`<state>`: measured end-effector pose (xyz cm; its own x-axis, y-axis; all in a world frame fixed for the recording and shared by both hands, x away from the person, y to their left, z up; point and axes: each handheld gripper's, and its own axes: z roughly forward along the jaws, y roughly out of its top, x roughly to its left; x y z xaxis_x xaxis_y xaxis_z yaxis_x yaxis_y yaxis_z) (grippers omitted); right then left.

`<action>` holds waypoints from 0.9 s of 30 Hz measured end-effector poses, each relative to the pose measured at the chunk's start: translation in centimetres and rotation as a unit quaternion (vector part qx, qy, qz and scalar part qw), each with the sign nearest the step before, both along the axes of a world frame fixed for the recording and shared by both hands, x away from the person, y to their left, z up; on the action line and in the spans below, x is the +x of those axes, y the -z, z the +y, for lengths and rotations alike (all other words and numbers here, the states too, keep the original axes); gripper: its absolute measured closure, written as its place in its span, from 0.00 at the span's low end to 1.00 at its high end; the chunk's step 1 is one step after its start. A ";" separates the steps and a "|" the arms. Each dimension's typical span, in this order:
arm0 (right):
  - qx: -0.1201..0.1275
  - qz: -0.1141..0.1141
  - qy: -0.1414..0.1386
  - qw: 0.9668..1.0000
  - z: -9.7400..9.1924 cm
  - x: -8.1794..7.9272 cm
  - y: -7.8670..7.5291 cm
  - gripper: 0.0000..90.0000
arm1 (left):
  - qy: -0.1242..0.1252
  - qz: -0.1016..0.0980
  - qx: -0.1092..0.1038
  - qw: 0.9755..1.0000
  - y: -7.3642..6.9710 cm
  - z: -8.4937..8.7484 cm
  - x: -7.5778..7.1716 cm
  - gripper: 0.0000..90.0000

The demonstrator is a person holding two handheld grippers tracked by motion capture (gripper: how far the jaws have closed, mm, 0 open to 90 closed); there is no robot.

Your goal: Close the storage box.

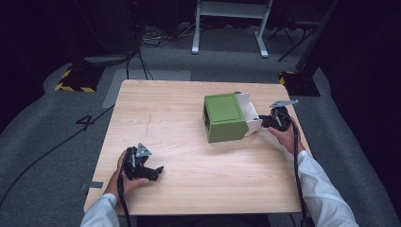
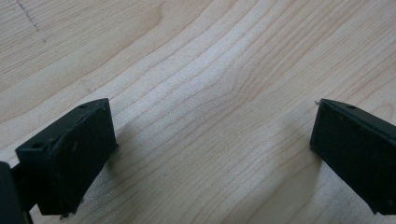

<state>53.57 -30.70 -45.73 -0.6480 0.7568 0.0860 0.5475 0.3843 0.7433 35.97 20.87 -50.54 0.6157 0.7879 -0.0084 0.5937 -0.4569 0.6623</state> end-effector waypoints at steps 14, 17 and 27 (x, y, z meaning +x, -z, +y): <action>-0.008 -0.009 -0.016 1.000 2.0 -0.2 -0.3 0.71 | 0.000 0.000 0.000 1.000 0.0 0.0 0.0 0.00; -0.012 -0.008 -0.023 1.000 2.6 -0.3 -0.4 0.70 | 0.000 0.000 0.000 1.000 0.0 0.0 0.0 0.00; -0.021 -0.011 -0.039 0.999 4.6 -0.4 -0.4 0.68 | -0.001 0.000 0.000 1.000 0.0 0.0 0.0 0.00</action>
